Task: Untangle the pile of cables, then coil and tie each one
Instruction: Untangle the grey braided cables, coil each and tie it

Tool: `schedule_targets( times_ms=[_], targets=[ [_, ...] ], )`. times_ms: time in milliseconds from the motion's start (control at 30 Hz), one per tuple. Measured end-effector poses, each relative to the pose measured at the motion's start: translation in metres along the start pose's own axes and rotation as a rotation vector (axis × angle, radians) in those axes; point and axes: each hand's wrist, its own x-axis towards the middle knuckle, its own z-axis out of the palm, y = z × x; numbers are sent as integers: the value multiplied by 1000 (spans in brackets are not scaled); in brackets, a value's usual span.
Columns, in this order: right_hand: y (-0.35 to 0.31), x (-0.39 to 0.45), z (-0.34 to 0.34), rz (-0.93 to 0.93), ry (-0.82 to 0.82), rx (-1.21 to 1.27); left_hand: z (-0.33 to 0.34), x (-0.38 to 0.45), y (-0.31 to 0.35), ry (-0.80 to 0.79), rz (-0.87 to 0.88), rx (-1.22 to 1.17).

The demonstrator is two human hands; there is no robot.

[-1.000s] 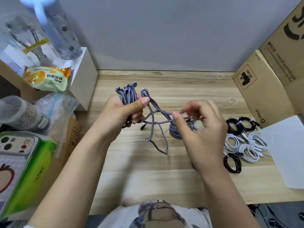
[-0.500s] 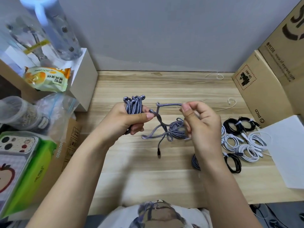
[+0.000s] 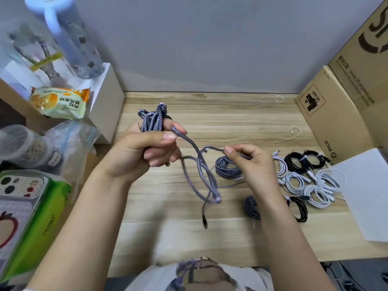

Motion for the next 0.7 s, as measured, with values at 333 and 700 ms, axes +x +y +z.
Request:
schedule_targets(
  times_ms=[333,700],
  targets=[
    [-20,-14,18,-142,-425,240,11,11,-22,283,-172,39],
    [-28,-26,42,-376,107,-705,15,15,-26,484,-110,47]
  ],
)
